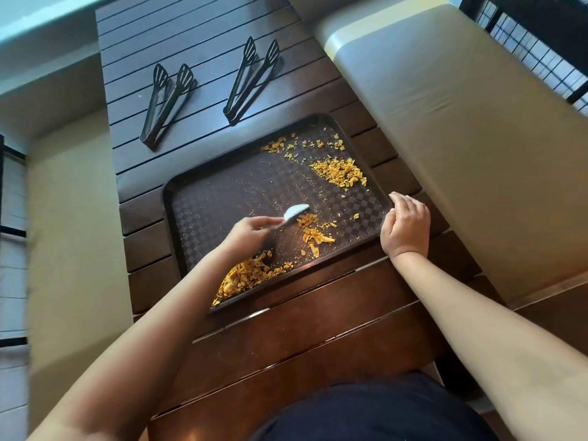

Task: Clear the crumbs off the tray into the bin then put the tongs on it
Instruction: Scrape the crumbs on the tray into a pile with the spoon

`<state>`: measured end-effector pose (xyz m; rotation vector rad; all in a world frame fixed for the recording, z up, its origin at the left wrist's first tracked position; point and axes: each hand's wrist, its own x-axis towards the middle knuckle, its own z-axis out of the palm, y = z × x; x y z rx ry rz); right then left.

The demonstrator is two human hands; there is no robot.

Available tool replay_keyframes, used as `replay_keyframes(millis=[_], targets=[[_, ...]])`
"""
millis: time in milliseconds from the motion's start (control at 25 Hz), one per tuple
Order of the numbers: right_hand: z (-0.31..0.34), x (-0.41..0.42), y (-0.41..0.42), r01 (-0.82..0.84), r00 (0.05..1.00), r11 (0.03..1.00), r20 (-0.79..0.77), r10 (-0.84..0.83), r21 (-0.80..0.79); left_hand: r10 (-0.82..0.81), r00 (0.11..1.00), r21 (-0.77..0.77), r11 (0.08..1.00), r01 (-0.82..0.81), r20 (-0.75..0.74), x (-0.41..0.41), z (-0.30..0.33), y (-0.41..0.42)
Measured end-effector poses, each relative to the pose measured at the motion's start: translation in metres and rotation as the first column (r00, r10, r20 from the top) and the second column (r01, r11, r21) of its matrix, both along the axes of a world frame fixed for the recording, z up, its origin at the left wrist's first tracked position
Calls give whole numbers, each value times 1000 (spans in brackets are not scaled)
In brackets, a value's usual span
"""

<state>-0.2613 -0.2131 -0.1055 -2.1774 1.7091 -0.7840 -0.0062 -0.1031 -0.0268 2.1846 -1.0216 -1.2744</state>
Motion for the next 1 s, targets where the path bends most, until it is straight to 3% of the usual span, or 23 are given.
replay_keyframes(millis=[80,240,320,560,800,1000], targets=[[0,0,0,1,1000,1000,-4,-1,-1,-114,993,18,993,114,-10,-10,5,-3],[0,0,0,-4,1000,1000,-4,4,3,101,995,-96,990,-100,7,-13,5,-29],[-1,-1,0,-3,1000,1000,-8,3,5,116,993,-77,991,-113,36,-19,5,-37],[-1,0,0,1,1000,1000,-11,-1,7,-245,969,90,965,246,-29,-19,7,-30],[0,-1,0,3,1000,1000,-25,-2,13,-95,995,-40,995,96,32,-30,5,-57],[0,-2,0,6,1000,1000,-17,-5,6,-307,952,59,950,305,15,-46,4,-62]])
